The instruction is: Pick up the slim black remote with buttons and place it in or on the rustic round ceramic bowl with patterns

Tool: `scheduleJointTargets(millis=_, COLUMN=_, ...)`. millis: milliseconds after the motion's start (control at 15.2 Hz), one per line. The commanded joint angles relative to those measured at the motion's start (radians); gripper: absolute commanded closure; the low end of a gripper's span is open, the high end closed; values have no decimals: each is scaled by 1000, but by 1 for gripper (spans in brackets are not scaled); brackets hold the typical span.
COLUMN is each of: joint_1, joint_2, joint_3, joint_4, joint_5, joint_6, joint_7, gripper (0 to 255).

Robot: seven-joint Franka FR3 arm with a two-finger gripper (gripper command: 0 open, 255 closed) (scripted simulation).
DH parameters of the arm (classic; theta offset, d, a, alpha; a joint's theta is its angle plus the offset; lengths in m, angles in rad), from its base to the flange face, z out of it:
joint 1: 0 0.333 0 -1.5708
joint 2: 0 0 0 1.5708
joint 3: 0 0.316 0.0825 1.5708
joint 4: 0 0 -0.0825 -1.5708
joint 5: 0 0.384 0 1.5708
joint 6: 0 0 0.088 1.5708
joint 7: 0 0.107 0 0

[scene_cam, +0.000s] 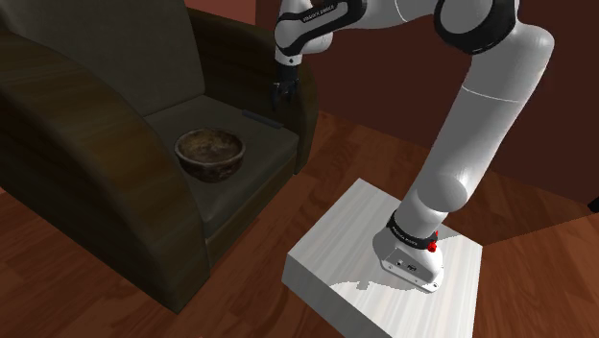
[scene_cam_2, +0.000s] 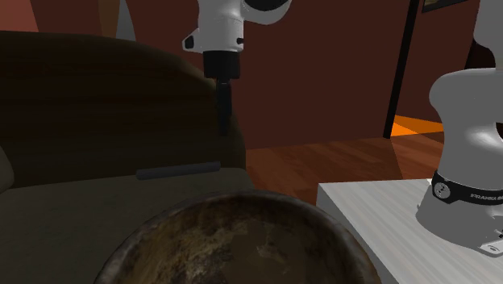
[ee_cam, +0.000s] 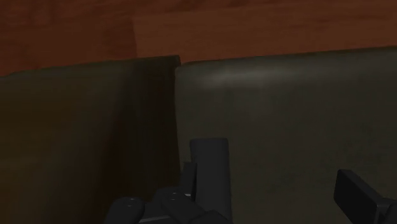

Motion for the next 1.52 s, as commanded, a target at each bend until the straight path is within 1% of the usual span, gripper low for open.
scheduleJointTargets(millis=0, joint_1=-5, joint_2=84, joint_3=-3, joint_4=58, joint_5=-1, joint_6=22, joint_7=-14, gripper=0)
scheduleJointTargets(millis=330, joint_1=-18, joint_2=286, joint_3=-3, joint_4=248, joint_5=-5, joint_6=26, joint_7=-37, gripper=0)
scheduleJointTargets(millis=396, joint_1=-23, joint_2=305, joint_3=1, joint_4=267, joint_5=-7, joint_6=25, joint_7=-38, gripper=0)
scheduleJointTargets(millis=792, joint_1=-56, joint_2=343, joint_3=37, joint_4=240, joint_5=-21, joint_6=90, joint_7=-29, gripper=0)
scheduleJointTargets(millis=924, joint_1=-58, joint_2=354, joint_3=38, joint_4=235, joint_5=-21, joint_6=107, joint_7=-29, gripper=0)
scheduleJointTargets(millis=1122, joint_1=-70, joint_2=353, joint_3=52, joint_4=235, joint_5=-29, joint_6=107, joint_7=-25, gripper=0)
scheduleJointTargets(millis=1386, joint_1=-106, joint_2=353, joint_3=93, joint_4=235, joint_5=-51, joint_6=106, joint_7=-11, gripper=0)
scheduleJointTargets(millis=1452, joint_1=-97, joint_2=322, joint_3=97, joint_4=198, joint_5=-53, joint_6=113, joint_7=3, gripper=255)
